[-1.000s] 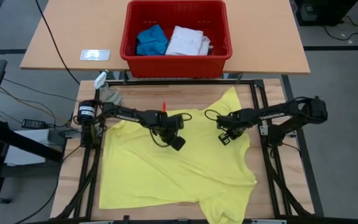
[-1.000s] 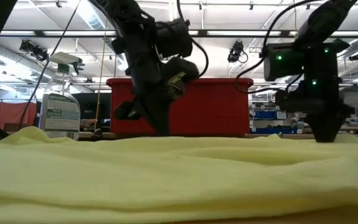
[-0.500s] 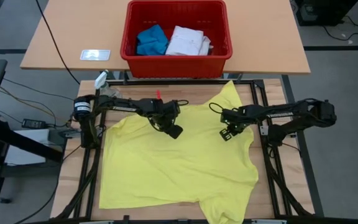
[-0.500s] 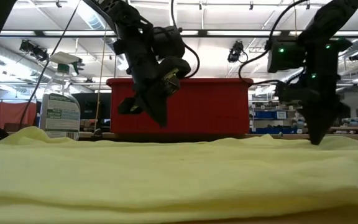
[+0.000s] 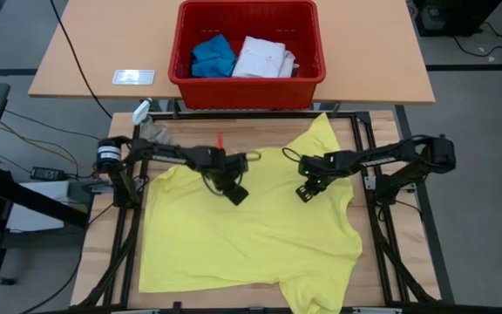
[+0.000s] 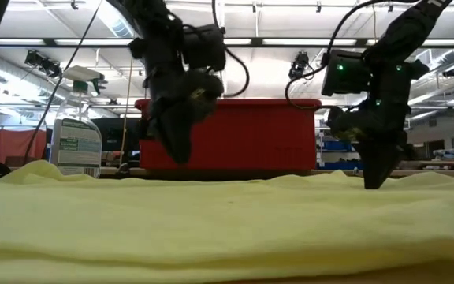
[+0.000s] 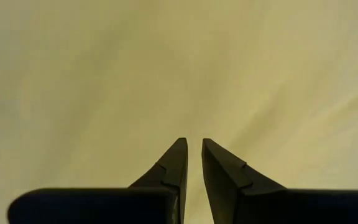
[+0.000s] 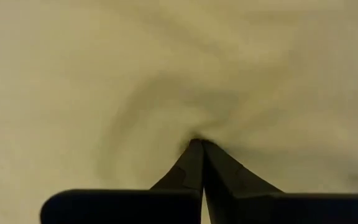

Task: Fold Laundry from Bin

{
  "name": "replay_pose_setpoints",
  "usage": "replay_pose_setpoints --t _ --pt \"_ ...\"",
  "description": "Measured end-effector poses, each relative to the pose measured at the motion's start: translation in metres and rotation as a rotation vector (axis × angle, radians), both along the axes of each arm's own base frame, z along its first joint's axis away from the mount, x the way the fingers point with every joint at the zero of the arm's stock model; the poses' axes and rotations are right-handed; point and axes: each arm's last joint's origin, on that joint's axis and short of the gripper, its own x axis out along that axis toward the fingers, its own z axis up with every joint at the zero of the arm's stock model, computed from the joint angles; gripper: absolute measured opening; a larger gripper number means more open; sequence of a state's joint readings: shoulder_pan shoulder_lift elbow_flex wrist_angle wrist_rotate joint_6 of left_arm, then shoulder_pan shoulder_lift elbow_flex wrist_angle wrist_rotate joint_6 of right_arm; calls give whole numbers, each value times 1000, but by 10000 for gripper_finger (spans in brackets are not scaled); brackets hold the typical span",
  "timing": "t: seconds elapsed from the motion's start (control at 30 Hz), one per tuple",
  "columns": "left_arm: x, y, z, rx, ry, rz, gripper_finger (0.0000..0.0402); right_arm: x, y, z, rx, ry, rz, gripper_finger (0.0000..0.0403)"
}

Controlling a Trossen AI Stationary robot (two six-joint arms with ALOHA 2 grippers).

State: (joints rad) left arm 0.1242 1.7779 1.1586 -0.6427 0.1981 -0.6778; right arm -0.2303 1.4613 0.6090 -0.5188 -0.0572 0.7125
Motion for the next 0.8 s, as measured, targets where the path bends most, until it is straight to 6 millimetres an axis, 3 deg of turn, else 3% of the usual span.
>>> replay_pose_setpoints --t 0.1,0.23,0.43,0.6,0.8 --pt "-4 -18 -14 -66 20 29 54 -12 -3 4 -30 70 -47 11" --pt "-8 -41 -17 -94 64 40 54 -27 -1 15 -37 111 -68 12" --pt "-8 -67 -17 -102 68 12 55 -25 12 36 28 -68 -1 12" --pt "-19 -63 -17 -53 159 -24 55 -17 25 44 54 -176 19 12" --pt "-32 -34 5 17 134 -70 55 5 32 41 75 -307 22 12"
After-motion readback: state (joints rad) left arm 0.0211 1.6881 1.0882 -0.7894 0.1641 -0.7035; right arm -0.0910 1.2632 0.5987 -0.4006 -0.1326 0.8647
